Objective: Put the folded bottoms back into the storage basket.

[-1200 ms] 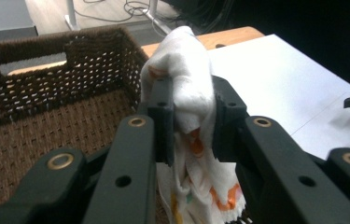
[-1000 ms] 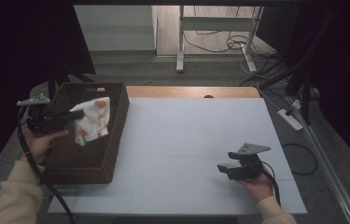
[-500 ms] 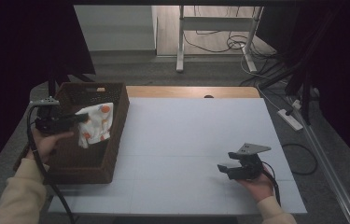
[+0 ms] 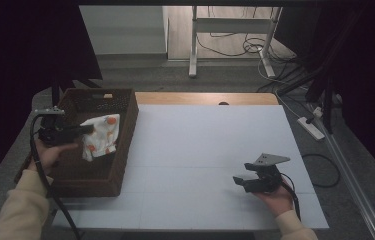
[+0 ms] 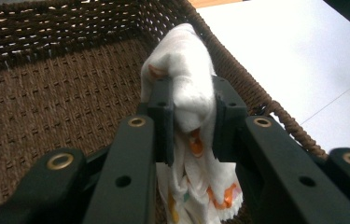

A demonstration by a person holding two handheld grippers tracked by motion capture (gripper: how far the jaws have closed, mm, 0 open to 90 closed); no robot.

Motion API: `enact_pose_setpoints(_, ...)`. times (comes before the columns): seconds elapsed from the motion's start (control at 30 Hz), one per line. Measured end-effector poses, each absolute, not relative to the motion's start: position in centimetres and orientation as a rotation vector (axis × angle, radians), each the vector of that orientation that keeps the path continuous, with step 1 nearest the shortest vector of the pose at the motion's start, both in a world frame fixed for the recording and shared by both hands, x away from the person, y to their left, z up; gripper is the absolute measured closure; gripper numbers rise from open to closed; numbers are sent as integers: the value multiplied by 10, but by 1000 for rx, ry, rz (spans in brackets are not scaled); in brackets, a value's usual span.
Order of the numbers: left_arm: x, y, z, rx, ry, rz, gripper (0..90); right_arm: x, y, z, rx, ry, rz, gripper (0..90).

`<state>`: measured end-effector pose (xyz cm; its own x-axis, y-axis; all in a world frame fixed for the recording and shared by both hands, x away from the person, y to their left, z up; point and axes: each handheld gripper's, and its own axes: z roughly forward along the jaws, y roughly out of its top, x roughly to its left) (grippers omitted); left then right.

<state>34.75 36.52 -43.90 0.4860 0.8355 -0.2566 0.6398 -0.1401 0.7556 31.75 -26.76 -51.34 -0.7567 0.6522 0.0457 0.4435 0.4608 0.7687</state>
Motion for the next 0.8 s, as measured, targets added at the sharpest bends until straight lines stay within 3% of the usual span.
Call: enact_pose_setpoints(0.8, 379, 374, -459, 1948, 1344, 254, 731, 318, -268, -514, 941, 2458, 1176, 282)
